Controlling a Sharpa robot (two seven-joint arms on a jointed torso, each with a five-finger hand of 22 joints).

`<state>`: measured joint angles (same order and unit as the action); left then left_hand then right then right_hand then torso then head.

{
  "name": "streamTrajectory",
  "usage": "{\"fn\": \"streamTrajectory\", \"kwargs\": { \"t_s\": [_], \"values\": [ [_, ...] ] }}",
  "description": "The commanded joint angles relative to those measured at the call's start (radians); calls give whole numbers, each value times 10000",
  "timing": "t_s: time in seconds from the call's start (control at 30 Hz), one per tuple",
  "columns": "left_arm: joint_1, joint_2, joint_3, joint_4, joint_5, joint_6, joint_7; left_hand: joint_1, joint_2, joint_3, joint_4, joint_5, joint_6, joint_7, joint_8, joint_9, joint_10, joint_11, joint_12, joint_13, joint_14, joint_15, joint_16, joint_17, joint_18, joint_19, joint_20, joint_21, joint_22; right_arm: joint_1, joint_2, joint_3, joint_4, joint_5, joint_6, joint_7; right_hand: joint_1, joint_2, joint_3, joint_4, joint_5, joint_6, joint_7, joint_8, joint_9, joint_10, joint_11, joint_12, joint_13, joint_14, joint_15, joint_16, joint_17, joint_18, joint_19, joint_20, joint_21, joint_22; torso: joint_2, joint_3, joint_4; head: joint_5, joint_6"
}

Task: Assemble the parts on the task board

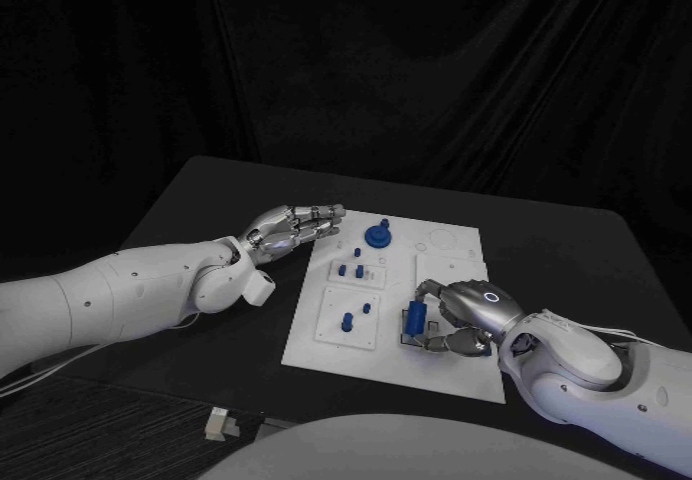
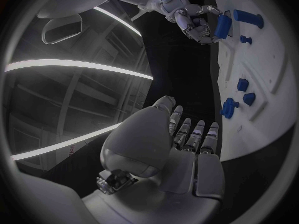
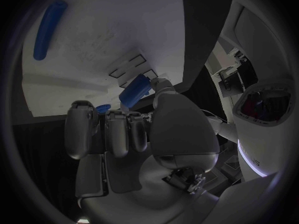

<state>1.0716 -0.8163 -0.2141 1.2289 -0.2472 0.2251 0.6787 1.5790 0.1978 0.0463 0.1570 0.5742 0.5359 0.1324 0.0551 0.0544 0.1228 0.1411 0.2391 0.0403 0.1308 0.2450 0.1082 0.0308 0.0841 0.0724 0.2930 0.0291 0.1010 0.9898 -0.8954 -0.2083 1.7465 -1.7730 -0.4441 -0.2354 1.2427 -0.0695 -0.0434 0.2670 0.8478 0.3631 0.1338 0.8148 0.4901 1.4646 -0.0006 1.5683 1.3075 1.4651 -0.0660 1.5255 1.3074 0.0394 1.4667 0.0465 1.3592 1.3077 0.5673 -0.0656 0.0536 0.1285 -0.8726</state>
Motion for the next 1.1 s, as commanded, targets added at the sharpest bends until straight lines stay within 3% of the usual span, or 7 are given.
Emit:
{"fn": "streamTrajectory", "kwargs": {
  "t_s": [0.03, 0.37, 0.4, 1.1],
  "values": [
    [-22, 25, 10, 13, 74, 141, 309, -21, -64, 80, 0, 56, -26, 36, 29, 7, 2, 102, 43, -1, -17, 63, 44, 10, -142, 45, 24, -19, -14, -23, -38, 2, 60, 18, -233, 30, -154, 48, 442, 229, 221, 506, -426, -122, 178, 1062, -54, 25, 2633, 855, -42, -15, 1658, 98, 186, -64, -19, 1981, 2, -2, -1, -17, 0],
    [-44, 22, 10, 8, 74, 146, 302, -21, -64, 80, 0, 56, -26, 36, 29, 7, 2, 102, 43, -1, -17, 63, 44, 10, -142, 45, 24, -19, -14, -27, -53, 2, 95, 138, 236, 71, -260, -65, 860, 205, 707, 277, -388, -618, -320, 1062, -33, 25, 2633, 837, -24, -45, 1600, 112, 147, -49, -99, 1961, -2, -2, -5, -8, 0],
    [-46, 23, 10, 6, 74, 149, 301, -21, -64, 80, 0, 56, -26, 36, 29, 7, 2, 102, 43, -1, -17, 63, 44, 10, -142, 45, 24, -19, -14, -28, -51, 2, 95, 145, 298, 71, -274, -103, 958, 208, 847, 186, -368, -770, -464, 1062, -19, 25, 2633, 836, -13, -45, 1599, 113, 144, -44, -104, 1960, -1, 0, -3, -10, 0],
    [-69, 5, 10, 0, 74, 153, 287, -35, -65, 127, -8, 52, -19, 40, 29, 7, 9, 119, 55, 0, -10, 73, 54, 12, -139, 47, 24, -20, -14, -67, -98, 1, 244, 258, 768, -102, -637, -142, 1203, 226, 636, 99, -236, -1348, -1112, 1062, 90, 25, 2633, 819, 75, -76, 1534, 129, 111, 28, -190, 1936, -1, -3, -1, -4, 0]
  ]
}}
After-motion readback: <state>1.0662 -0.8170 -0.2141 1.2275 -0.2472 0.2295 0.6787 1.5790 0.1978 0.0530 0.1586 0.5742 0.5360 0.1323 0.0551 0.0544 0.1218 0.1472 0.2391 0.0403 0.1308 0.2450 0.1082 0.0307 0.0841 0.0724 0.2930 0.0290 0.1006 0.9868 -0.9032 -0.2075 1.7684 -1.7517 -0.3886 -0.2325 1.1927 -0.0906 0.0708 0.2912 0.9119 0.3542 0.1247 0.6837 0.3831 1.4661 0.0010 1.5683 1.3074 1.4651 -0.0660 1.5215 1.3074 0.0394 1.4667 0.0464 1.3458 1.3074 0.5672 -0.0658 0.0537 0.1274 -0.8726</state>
